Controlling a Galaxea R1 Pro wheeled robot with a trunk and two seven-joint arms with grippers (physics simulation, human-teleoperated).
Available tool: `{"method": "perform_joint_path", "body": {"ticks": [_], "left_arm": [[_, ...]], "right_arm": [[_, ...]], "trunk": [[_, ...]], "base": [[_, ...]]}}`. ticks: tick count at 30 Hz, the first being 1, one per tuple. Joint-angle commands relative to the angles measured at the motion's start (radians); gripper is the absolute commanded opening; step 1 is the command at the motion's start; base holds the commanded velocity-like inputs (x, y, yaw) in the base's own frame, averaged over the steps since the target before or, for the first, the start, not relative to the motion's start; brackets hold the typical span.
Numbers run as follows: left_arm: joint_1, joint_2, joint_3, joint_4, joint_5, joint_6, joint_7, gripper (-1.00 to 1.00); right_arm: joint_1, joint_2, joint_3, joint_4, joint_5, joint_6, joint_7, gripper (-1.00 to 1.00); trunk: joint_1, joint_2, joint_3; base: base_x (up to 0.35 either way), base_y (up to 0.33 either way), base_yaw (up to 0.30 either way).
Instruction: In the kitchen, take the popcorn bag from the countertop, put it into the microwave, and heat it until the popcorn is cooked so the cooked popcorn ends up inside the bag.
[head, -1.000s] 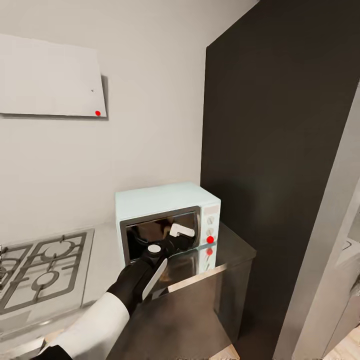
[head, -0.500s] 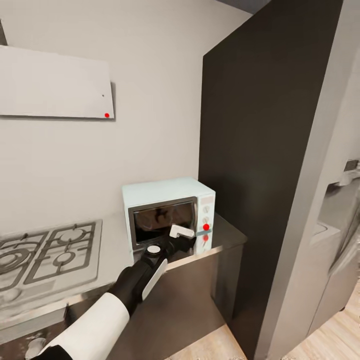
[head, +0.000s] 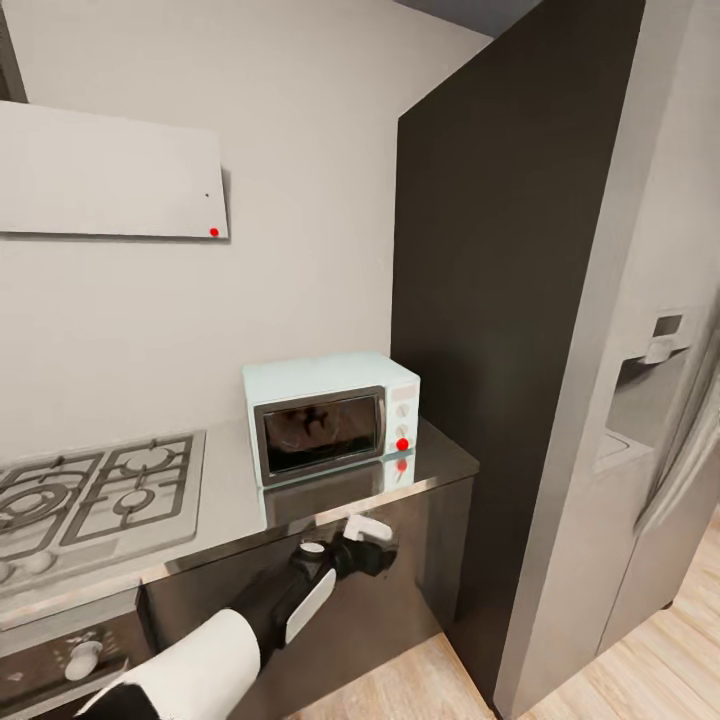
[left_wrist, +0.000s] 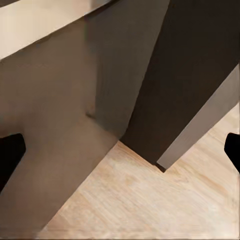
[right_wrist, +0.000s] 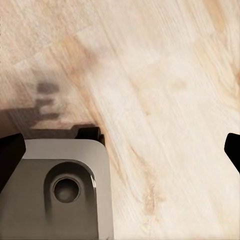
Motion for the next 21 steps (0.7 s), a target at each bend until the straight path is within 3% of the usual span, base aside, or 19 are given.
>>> {"method": "perform_joint_path", "body": {"ticks": [1, 4, 7, 8, 9, 10, 12, 19, 21], "left_arm": [[0.008, 0.000, -0.002, 0.033, 0.006, 0.004, -0.004, 1.00], [0.057, 0.000, -0.002, 0.169, 0.019, -0.022, -0.007, 1.00], [0.120, 0.000, 0.000, 0.346, 0.079, -0.154, -0.007, 1.00], [0.156, 0.000, 0.005, 0.430, 0.136, -0.228, -0.007, 1.00], [0.218, 0.000, 0.007, 0.485, 0.240, -0.275, -0.006, 1.00], [0.264, 0.000, 0.008, 0.498, 0.286, -0.289, -0.002, 1.00], [0.345, 0.011, 0.009, 0.509, 0.324, -0.301, 0.003, 1.00], [0.510, 0.101, 0.010, 0.515, 0.353, -0.303, 0.011, 1.00], [0.525, 0.110, 0.010, 0.514, 0.429, -0.306, 0.011, 1.00]], "right_arm": [[-0.001, -0.001, -0.008, 0.003, 0.007, -0.006, 0.002, 1.00], [-0.001, -0.005, -0.007, 0.002, 0.011, -0.007, 0.003, 1.00], [-0.001, -0.009, -0.001, 0.001, 0.016, -0.006, 0.002, 1.00], [-0.001, -0.012, 0.001, 0.001, 0.017, -0.007, 0.002, 1.00], [-0.001, -0.015, 0.001, -0.002, 0.018, -0.007, 0.002, 1.00], [-0.001, -0.015, 0.003, -0.003, 0.018, -0.007, 0.002, 1.00], [-0.001, -0.015, 0.006, -0.004, 0.022, -0.006, 0.001, 1.00], [-0.001, -0.013, 0.006, -0.010, 0.026, -0.005, -0.007, 1.00], [-0.001, -0.013, 0.006, -0.010, 0.028, -0.004, -0.007, 1.00]], "trunk": [[0.000, -0.001, -0.001], [0.000, -0.001, -0.001], [0.000, -0.001, -0.001], [0.000, -0.001, -0.001], [0.000, -0.001, -0.001], [0.000, -0.001, -0.001], [0.000, -0.001, -0.001], [0.000, -0.001, -0.001], [0.000, -0.001, -0.001]], "base": [[-0.001, -0.001, 0.000], [0.000, 0.000, 0.000], [0.000, 0.000, 0.000], [0.000, 0.000, 0.000], [0.000, 0.000, 0.000], [0.000, 0.000, 0.000], [0.000, 0.000, 0.000], [0.000, 0.000, 0.000], [0.000, 0.000, 0.000]]}}
